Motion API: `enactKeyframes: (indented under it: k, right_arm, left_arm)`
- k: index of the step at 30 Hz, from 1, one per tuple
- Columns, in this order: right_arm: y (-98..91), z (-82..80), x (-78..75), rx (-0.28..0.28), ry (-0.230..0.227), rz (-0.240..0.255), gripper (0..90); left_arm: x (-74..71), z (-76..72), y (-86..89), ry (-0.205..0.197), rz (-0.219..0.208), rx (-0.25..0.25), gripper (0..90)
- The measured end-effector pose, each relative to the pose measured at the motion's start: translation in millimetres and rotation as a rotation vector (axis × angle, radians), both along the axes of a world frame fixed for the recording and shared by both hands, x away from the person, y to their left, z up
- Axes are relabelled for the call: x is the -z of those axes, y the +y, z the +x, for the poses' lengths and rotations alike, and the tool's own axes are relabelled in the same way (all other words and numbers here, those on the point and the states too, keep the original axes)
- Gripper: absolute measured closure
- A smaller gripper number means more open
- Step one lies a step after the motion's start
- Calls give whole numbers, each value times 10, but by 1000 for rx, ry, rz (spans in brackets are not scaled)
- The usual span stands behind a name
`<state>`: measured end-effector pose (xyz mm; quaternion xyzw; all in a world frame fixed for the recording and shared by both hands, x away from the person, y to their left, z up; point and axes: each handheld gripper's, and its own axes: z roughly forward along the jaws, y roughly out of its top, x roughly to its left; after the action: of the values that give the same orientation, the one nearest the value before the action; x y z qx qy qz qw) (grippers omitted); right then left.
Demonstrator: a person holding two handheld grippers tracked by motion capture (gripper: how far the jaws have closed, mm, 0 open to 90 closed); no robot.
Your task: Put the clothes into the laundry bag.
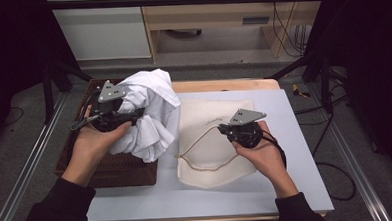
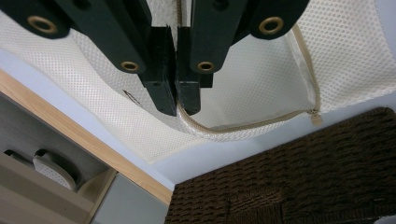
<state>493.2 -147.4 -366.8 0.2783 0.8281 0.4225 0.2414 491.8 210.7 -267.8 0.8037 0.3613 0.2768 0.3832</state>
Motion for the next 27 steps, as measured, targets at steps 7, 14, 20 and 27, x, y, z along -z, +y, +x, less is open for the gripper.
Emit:
enactKeyframes:
  k: [7, 14, 20, 27]
  right_arm:
    - [-36, 7, 3, 7, 1, 3, 879]
    - [-60, 19, 5, 9, 4, 7, 879]
    - [-97, 34, 5, 12, 12, 29, 879]
    - [-119, 45, 21, 11, 26, 50, 878]
  left_arm:
    - [8, -104, -168, 1, 6, 54, 517]
    - [76, -212, -335, 17, 17, 106, 517]
    - [97, -302, -412, 4, 27, 137, 517]
    - [151, -378, -456, 12, 48, 152, 516]
